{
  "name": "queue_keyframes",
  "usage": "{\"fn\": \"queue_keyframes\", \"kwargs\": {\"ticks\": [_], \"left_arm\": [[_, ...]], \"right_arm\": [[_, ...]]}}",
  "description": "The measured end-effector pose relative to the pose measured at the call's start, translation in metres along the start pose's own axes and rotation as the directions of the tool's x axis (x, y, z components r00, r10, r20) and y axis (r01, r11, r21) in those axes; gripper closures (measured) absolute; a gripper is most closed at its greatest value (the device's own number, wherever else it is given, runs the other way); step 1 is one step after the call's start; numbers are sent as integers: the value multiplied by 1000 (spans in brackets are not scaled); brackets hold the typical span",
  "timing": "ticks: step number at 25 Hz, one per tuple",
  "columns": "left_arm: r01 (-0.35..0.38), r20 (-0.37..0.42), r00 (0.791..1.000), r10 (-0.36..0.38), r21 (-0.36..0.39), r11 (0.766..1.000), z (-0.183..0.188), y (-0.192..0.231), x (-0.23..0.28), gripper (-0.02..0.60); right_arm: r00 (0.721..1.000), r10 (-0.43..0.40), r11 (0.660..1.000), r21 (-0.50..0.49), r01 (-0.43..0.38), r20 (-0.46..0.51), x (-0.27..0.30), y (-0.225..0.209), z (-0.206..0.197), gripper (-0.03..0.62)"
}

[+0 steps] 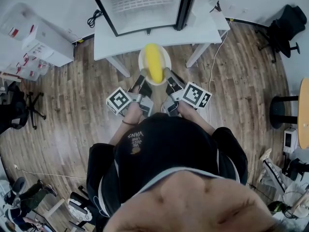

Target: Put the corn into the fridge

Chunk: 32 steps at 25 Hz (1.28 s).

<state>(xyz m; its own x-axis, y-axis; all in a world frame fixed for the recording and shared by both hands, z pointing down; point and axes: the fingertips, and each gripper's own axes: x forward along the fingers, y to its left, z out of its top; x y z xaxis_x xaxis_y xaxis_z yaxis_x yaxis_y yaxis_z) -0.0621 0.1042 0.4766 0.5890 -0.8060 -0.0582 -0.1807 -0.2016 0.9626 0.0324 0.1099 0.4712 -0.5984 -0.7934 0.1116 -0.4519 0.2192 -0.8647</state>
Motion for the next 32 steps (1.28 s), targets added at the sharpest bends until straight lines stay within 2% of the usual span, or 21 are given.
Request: {"fn": "queue_keyframes", "kwargs": {"ticks": [3, 7, 10, 13, 17, 23, 27, 32], "left_arm": [[-30, 7, 1000, 30, 2, 1000, 2, 7, 13, 538], [0, 21, 1000, 0, -5, 1000, 4, 5, 34, 538], [-30, 30, 999, 30, -2, 1000, 4, 11, 43, 538], [-22, 45, 999, 22, -5, 1000, 4, 12, 53, 538], [-56, 67, 996, 56, -3, 998, 7, 19, 59, 538], [-25, 104, 994, 25, -9, 1000, 10, 18, 73, 538], [-61, 120, 991, 62, -17, 998, 12, 25, 73, 538], [-71, 125, 990, 72, -19, 997, 20, 30, 80, 538]], "right_arm": [[1000, 1, 1000, 2, -1, -7, 7, -8, 12, 557], [1000, 9, 1000, 5, -8, -18, 16, -17, 27, 557], [999, 13, 1000, 6, -13, -30, 22, -23, 36, 557], [999, 17, 1000, 3, -17, -46, 27, -30, 43, 557], [997, 27, 1000, 2, -27, -67, 34, -35, 51, 557], [995, 42, 999, 0, -42, -94, 45, -41, 61, 557], [993, 49, 999, 1, -49, -112, 51, -44, 62, 557], [991, 45, 999, 3, -45, -122, 61, -48, 65, 557]]}}
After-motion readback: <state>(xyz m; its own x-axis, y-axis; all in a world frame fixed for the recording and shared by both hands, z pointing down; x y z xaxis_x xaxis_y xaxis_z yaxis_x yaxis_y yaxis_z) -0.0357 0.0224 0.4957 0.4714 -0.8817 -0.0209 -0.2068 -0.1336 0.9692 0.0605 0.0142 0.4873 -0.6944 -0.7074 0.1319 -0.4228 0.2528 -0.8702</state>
